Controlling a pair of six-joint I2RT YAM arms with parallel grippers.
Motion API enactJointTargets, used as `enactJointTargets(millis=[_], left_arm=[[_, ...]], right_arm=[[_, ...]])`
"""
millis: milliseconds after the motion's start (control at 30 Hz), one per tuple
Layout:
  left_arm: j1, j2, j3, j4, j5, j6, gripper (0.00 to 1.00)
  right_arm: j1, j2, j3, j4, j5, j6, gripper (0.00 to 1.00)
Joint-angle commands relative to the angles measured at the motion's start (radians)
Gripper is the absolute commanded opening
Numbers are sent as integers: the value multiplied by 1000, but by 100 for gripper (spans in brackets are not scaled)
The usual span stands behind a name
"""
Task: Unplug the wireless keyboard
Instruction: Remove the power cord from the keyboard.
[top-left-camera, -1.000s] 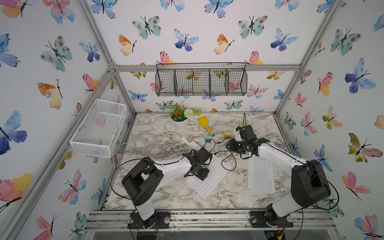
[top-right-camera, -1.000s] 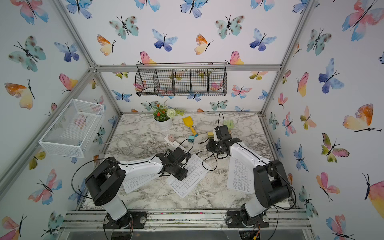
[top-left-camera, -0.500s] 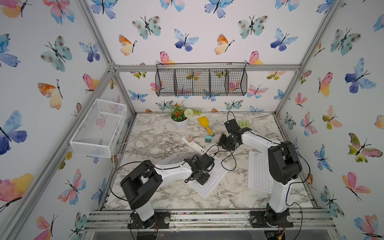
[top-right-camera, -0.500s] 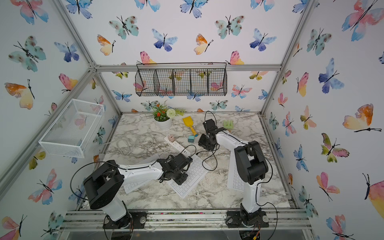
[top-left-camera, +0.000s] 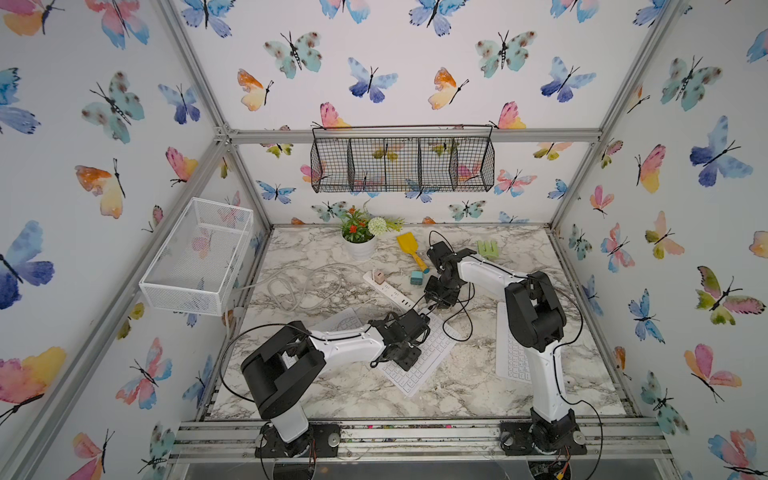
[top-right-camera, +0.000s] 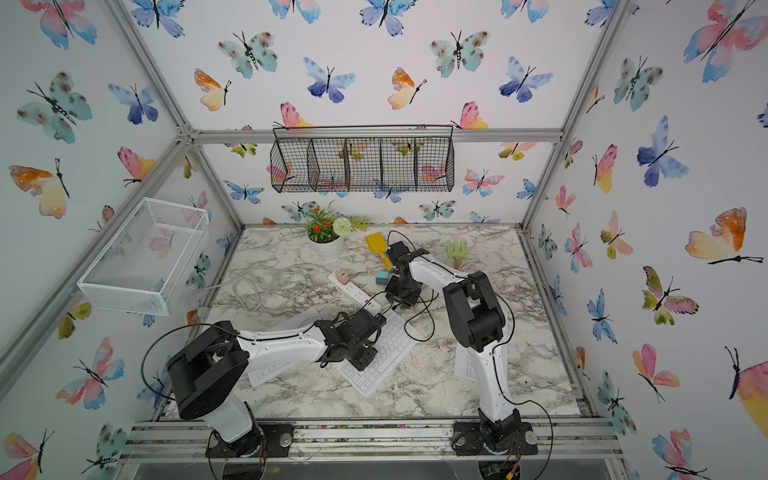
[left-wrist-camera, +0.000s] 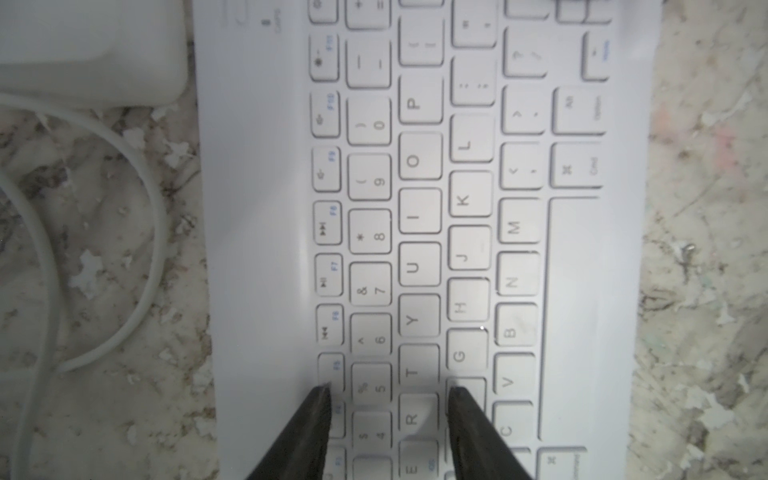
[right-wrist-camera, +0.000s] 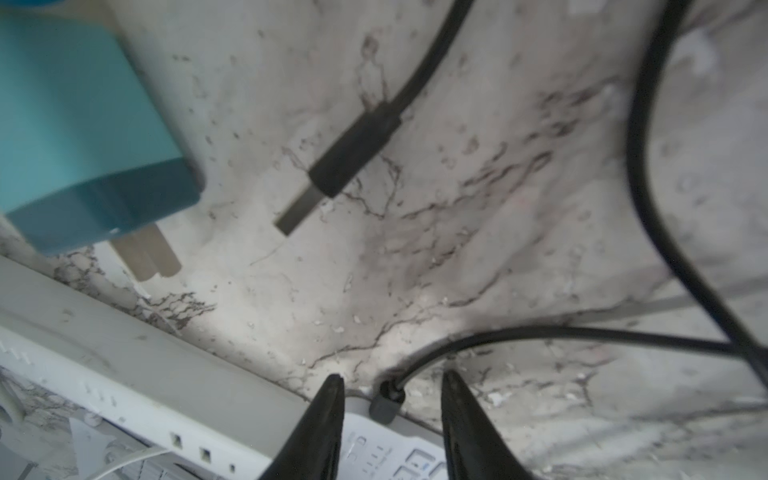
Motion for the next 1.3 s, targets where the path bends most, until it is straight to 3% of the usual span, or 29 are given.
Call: enactJointTargets(millis=[0,533,733,1067,1267], left_arm=[[-6,33,-31,-27,39,-20,49],[-5,55,-9,-12,15,-10,49],[-4,54,-7,14,19,-13,49],[1,44,-13,37,50,-10,49],[12,44,-12,37,53,-10,49]], right_arm=[[3,53,43,-77,5,8,43],[27,168,147,-308,-73,26,39],[28,204,152,-350,-42,34,35],[28,208,202,-241,46,236,34],[28,225,230,-297,126,282,34]])
